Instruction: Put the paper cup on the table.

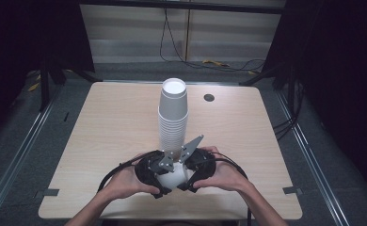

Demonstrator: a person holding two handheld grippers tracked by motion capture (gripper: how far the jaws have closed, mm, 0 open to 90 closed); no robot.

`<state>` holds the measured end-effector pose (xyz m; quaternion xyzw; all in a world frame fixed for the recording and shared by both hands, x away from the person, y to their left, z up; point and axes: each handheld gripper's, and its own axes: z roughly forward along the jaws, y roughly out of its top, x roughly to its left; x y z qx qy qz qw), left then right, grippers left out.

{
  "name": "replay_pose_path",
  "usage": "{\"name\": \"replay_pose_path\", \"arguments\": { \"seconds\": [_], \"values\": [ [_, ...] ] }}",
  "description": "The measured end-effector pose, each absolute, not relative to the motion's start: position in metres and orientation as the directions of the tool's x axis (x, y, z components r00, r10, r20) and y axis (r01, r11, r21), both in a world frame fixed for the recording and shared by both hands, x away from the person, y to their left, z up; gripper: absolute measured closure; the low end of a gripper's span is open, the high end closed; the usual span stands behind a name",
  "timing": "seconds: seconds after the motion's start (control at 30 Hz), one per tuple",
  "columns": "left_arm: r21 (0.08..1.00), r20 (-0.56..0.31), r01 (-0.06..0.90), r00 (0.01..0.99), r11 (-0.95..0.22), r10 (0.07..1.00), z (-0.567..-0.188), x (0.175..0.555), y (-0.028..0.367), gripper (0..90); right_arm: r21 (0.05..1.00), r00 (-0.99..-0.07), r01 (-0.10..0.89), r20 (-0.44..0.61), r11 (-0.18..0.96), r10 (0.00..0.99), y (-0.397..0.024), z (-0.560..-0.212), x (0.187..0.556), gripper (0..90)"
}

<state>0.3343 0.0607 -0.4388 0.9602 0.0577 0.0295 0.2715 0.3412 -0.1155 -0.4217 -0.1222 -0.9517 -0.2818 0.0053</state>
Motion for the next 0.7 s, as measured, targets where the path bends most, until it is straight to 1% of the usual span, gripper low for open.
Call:
{"name": "replay_pose_path", "arguments": {
  "seconds": [0.03, 0.07, 0.1, 0.17, 0.2, 0.23, 0.5, 0.53, 0.7],
  "values": [
    [0.507, 0.046, 0.059, 0.994, -0.860, 0.094, -0.4381, 0.3359, 0.0606, 15.2, 0.534, -0.972, 0.231, 0.086, 0.813, 0.219, -0.1152, -0.4215, 0.3412, 16.1],
    [0.498, 0.032, 0.068, 0.995, -0.865, 0.096, -0.4384, 0.3345, 0.0603, 15.2, 0.533, -0.972, 0.229, 0.089, 0.814, 0.215, -0.1147, -0.4214, 0.3407, 16.7],
    [0.479, 0.039, 0.045, 0.997, -0.877, 0.072, -0.4384, 0.3346, 0.0595, 15.2, 0.539, -0.975, 0.220, 0.089, 0.813, 0.205, -0.1144, -0.4213, 0.3413, 17.1],
    [0.492, 0.034, 0.056, 0.996, -0.869, 0.084, -0.4406, 0.3325, 0.0570, 15.2, 0.541, -0.976, 0.217, 0.091, 0.813, 0.199, -0.1139, -0.4200, 0.3406, 17.3],
    [0.454, 0.062, 0.010, 0.997, -0.891, 0.042, -0.4376, 0.3353, 0.0576, 15.2, 0.537, -0.976, 0.217, 0.091, 0.815, 0.200, -0.1136, -0.4191, 0.3404, 18.2],
    [0.486, 0.039, 0.049, 0.996, -0.872, 0.077, -0.4388, 0.3322, 0.0571, 15.2, 0.535, -0.976, 0.215, 0.094, 0.817, 0.196, -0.1133, -0.4188, 0.3402, 21.1],
    [0.494, 0.058, 0.009, 0.997, -0.869, 0.043, -0.4368, 0.3325, 0.0590, 15.0, 0.547, -0.980, 0.196, 0.085, 0.814, 0.179, -0.1149, -0.4160, 0.3380, 23.2],
    [0.525, 0.034, 0.047, 0.997, -0.850, 0.076, -0.4385, 0.3299, 0.0587, 14.9, 0.546, -0.980, 0.196, 0.085, 0.815, 0.179, -0.1156, -0.4153, 0.3370, 23.5],
    [0.539, 0.045, 0.032, 0.997, -0.841, 0.066, -0.4369, 0.3295, 0.0611, 14.4, 0.560, -0.983, 0.180, 0.074, 0.809, 0.167, -0.1167, -0.4132, 0.3359, 24.2]
  ]
}}
